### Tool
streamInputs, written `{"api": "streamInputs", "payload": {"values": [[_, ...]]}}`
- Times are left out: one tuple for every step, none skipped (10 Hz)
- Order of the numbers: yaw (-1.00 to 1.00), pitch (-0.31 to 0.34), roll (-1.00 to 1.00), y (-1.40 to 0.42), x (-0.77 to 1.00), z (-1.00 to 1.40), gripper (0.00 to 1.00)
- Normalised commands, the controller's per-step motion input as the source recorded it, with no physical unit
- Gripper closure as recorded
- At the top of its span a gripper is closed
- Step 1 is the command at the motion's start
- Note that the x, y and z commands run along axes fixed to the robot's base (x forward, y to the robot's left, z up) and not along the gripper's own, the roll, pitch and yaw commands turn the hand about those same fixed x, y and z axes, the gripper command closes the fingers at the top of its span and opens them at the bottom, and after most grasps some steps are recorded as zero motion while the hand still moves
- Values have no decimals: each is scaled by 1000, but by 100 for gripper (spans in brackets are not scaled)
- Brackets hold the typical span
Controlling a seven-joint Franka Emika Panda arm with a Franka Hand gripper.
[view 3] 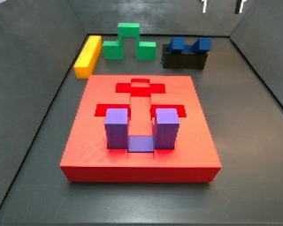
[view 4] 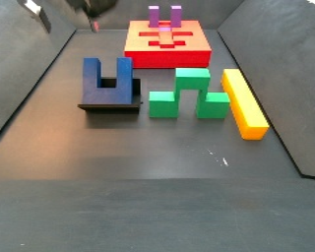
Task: Pick up the blue object. Move up. Place the blue object on the fixture. Regrasp the blue object. Move to above the board. Insert the blue object.
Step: Regrasp the blue object.
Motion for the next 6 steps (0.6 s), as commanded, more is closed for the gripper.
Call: {"api": "streamInputs", "payload": {"values": [[166, 71, 1000, -54, 326, 97, 0], [166, 71, 1000, -57, 377, 83, 0], [166, 66, 1000, -86, 386, 63, 0], [100, 71, 1000, -83, 431, 80, 0], [66, 17, 1000, -143, 549, 54, 0], [66, 0, 1000, -137, 583, 51, 0]]}}
